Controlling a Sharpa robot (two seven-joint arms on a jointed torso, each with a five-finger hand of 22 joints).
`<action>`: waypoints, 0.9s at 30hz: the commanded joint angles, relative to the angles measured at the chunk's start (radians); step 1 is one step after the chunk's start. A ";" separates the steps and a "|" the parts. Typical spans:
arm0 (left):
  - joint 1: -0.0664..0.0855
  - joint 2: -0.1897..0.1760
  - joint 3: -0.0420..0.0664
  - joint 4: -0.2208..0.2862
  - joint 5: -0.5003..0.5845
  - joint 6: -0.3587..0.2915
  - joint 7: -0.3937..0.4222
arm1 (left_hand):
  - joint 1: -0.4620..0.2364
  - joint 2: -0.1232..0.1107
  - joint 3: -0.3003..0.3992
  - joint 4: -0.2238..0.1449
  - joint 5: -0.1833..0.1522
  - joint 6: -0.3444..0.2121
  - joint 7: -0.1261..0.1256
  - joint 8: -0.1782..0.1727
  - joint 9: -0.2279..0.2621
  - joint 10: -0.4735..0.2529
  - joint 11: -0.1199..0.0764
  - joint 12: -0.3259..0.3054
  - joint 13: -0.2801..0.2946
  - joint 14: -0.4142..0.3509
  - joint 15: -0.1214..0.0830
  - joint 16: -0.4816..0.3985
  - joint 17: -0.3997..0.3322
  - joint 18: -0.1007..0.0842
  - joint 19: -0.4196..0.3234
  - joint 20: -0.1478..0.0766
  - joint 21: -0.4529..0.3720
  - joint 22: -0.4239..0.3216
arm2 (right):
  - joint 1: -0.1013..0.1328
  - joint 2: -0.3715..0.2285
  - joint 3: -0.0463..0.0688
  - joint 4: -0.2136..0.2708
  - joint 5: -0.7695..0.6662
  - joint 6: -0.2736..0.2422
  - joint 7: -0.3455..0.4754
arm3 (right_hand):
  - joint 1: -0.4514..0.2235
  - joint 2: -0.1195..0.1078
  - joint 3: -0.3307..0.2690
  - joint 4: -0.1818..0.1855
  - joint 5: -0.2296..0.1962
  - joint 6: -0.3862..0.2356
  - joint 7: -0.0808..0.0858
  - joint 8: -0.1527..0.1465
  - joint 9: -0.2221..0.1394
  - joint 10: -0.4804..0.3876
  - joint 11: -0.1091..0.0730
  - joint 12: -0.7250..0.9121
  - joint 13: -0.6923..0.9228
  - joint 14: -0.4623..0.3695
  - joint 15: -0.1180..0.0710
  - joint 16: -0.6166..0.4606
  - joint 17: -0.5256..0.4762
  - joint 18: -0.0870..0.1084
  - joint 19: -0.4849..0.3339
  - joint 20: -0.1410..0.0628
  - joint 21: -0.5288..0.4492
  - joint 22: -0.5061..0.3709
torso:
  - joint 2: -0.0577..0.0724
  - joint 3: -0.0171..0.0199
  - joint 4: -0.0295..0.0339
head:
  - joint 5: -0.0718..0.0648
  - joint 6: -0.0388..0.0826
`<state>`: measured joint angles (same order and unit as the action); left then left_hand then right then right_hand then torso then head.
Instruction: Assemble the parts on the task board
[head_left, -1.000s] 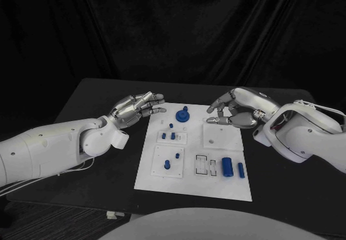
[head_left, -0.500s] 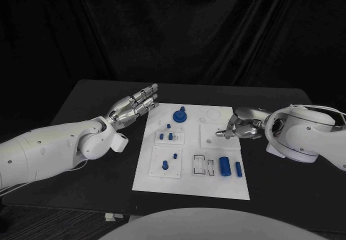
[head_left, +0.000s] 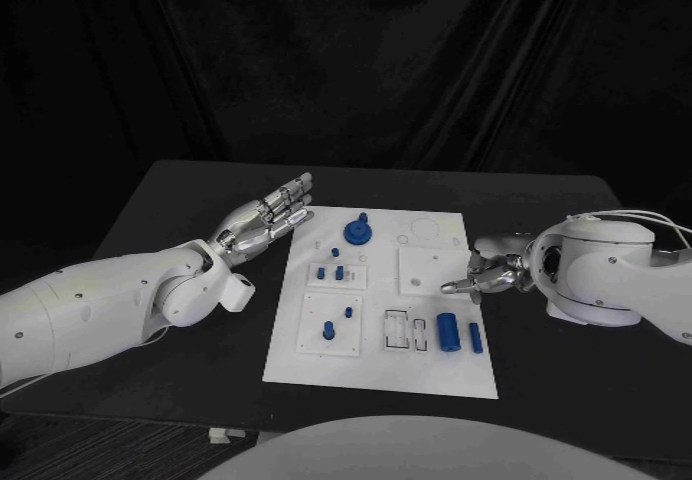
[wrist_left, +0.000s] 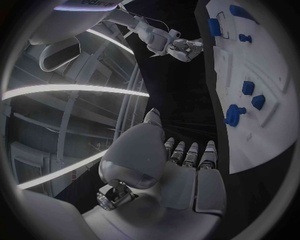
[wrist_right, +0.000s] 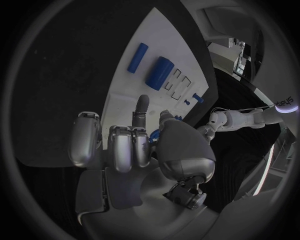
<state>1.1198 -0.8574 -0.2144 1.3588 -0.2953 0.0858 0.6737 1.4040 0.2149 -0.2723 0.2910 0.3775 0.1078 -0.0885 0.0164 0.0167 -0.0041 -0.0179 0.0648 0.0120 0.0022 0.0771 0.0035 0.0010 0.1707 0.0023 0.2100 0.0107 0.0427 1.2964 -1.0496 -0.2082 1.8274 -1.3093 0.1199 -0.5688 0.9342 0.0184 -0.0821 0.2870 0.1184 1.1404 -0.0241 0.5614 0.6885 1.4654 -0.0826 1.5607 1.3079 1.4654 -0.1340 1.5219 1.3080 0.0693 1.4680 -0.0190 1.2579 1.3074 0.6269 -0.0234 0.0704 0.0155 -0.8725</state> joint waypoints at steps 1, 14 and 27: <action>-0.007 0.001 0.001 -0.001 -0.015 0.023 0.163 | 0.012 0.001 0.007 -0.001 0.004 0.002 0.012 0.002 0.001 0.002 0.005 -0.006 -0.001 -0.002 0.008 -0.004 -0.001 0.008 -0.001 0.009 -0.005 0.001 | -0.004 0.000 0.000 0.007 -0.079 0.087 -0.048 | -0.006 -0.007 0.010 -0.001 -0.009 -0.021 -0.004 0.046 0.071 0.097 -0.006 0.002 0.251 0.088 -0.006 0.003 0.176 -0.007 0.024 -0.007 0.010 0.182 | 0.000 -0.0005 0.0003 | -0.001 0.000; -0.016 -0.002 0.001 -0.002 -0.015 0.037 0.157 | 0.017 0.004 0.010 -0.002 0.010 0.006 0.012 0.002 0.002 0.002 0.017 -0.004 -0.001 -0.002 0.012 -0.004 -0.001 0.008 -0.001 0.015 -0.005 0.002 | -0.033 0.021 0.000 0.010 -0.100 0.117 -0.054 | -0.002 -0.020 0.030 -0.003 -0.061 -0.014 0.009 -0.052 0.016 0.067 0.007 -0.033 0.200 0.095 0.002 0.020 0.207 -0.019 0.035 0.000 0.077 0.197 | 0.000 -0.0007 0.0004 | -0.001 0.000; -0.017 -0.005 0.001 -0.001 -0.015 0.051 0.144 | 0.041 0.006 0.021 -0.010 0.041 0.016 0.027 0.003 0.003 0.003 0.031 -0.003 -0.001 -0.002 0.020 -0.004 -0.001 0.008 0.000 0.024 -0.004 0.003 | -0.060 0.040 0.000 0.012 -0.088 0.109 -0.049 | -0.106 -0.059 -0.003 0.006 -0.070 0.005 0.022 -0.145 -0.053 0.064 0.019 -0.039 0.190 0.098 0.002 0.030 0.224 -0.027 0.045 0.001 0.127 0.209 | 0.000 0.0000 0.0003 | 0.001 0.000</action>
<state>1.1042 -0.8635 -0.2144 1.3561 -0.3092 0.1182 0.6756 1.4384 0.2201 -0.2558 0.2799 0.4154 0.1233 -0.0658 0.0165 0.0182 0.0015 0.0055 0.0648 0.0122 -0.0014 0.0878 0.0036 0.0016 0.1704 -0.0006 0.2270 0.0108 0.0440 1.2389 -1.0099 -0.2083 1.8363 -1.3915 0.2198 -0.6024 0.8336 -0.0424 -0.0801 0.2923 0.0533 1.1432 -0.0037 0.4159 0.6357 1.4648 -0.0713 1.5248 1.3076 1.4652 -0.1340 1.5469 1.3078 0.0539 1.4687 -0.0196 1.3801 1.3073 0.6266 -0.0236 0.0708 0.0165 -0.8725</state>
